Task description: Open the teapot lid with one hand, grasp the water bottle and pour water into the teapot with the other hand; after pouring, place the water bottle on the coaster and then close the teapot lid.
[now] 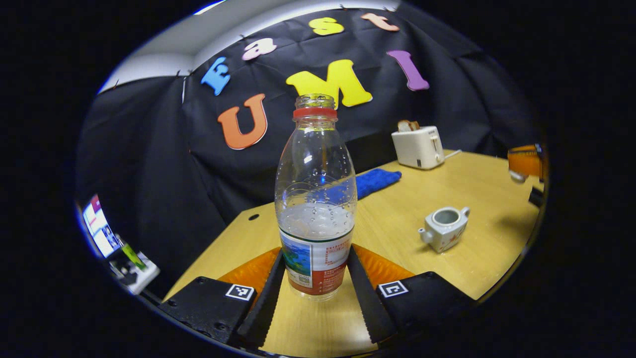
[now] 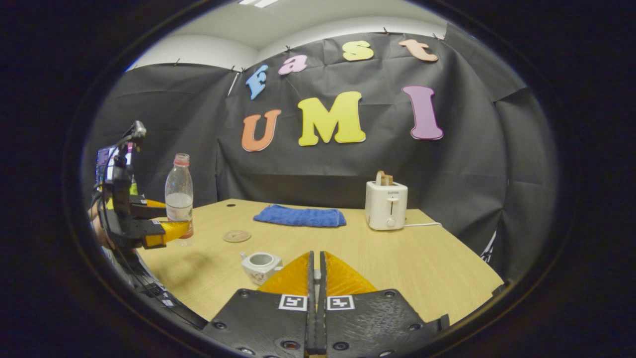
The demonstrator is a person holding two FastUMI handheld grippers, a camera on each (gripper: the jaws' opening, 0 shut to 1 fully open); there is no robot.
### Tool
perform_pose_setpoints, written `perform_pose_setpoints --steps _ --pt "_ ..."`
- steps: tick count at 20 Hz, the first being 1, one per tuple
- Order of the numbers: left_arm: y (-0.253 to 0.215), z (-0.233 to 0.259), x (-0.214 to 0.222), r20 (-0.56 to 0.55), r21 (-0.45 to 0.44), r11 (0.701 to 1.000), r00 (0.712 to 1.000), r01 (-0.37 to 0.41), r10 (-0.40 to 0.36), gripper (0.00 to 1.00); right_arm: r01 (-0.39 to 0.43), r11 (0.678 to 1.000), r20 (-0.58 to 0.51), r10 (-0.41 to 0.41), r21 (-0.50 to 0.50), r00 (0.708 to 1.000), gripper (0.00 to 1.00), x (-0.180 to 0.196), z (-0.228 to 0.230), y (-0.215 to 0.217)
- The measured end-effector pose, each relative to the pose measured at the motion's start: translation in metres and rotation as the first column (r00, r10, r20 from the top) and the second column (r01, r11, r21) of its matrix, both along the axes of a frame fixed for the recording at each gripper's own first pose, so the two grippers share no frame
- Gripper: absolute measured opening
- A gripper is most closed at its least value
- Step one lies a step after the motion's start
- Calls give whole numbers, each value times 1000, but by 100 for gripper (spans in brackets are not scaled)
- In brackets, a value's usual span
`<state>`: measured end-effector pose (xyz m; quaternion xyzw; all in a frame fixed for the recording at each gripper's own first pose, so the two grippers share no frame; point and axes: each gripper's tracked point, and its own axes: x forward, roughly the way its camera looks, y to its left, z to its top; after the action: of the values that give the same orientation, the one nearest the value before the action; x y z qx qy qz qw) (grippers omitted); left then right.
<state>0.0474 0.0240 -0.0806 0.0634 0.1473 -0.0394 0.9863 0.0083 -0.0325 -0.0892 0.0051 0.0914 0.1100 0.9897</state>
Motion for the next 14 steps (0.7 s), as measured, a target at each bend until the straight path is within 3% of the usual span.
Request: perform_pose_setpoints --steps 5,14 --pt "12 1 -3 52 -171 985 997 -39 49 76 -14 1000 0 14 -2 1000 0 0 -1 14" --pt "22 -6 91 91 -220 975 996 1 19 76 -3 1000 -10 3 -13 1000 0 8 -6 11"
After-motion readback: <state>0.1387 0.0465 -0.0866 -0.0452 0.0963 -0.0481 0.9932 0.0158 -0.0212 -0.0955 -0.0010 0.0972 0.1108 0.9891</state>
